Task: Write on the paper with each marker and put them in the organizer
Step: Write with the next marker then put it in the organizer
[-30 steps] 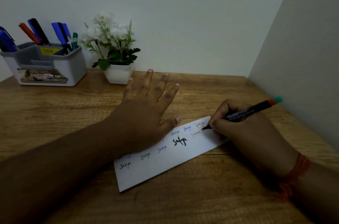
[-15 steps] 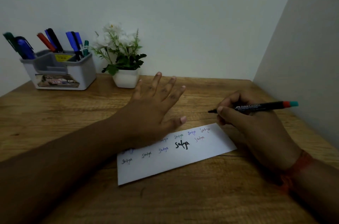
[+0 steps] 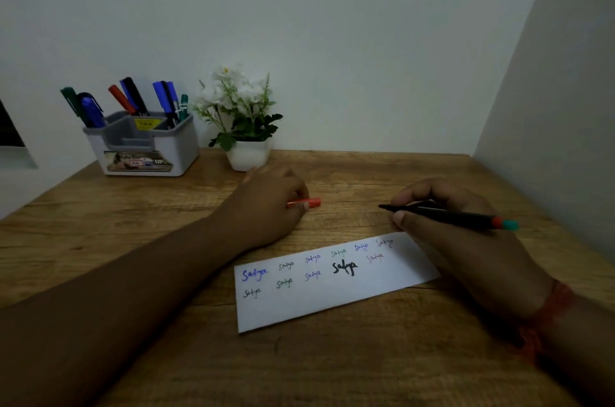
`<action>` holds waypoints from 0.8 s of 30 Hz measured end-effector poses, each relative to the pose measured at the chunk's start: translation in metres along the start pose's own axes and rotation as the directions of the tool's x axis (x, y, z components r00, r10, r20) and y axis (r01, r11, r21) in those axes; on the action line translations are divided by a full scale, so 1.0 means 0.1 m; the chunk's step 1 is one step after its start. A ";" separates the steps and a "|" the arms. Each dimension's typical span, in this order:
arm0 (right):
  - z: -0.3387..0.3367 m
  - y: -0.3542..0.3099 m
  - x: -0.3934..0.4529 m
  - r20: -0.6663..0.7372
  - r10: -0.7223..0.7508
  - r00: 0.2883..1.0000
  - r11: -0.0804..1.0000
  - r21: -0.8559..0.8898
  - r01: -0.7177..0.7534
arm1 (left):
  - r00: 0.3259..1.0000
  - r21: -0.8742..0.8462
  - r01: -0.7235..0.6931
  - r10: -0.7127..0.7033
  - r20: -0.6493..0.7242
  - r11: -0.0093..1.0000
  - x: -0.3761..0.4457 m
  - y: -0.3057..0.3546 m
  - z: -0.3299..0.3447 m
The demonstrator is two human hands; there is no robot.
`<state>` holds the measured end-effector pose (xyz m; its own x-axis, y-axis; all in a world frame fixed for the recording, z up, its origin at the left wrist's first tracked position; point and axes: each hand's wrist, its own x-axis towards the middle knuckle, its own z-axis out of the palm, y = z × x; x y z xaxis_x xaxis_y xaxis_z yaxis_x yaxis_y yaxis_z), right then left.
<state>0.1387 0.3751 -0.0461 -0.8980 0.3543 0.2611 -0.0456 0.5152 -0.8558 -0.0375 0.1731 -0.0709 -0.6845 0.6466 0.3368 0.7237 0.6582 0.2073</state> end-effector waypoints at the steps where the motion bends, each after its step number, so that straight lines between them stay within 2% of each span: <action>1: 0.00 0.00 0.00 0.008 -0.002 1.000 1.000 0.006 0.001 | 1.000 -0.008 -0.009 0.009 -0.026 1.000 -0.01 0.00 0.00; 6: 0.00 -0.03 -0.02 0.037 -0.010 0.999 0.994 0.108 0.006 | 0.986 -0.132 -0.114 0.096 -0.138 0.985 -0.06 0.10 -0.07; 10: 0.00 -0.07 -0.03 0.059 -0.029 0.998 0.989 0.146 0.020 | 0.966 -0.184 -0.226 0.196 -0.170 0.957 -0.13 0.24 -0.08; 24: 0.01 -0.10 -0.06 0.089 -0.110 0.990 0.983 0.156 0.095 | 0.951 -0.113 -0.282 0.261 -0.166 0.953 -0.18 0.37 -0.07</action>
<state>0.1438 0.3671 -0.0399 -0.9230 0.2247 0.3125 -0.1982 0.4186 -0.8863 0.0027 0.1830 -0.0629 -0.4473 0.7229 0.5266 0.8922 0.4015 0.2067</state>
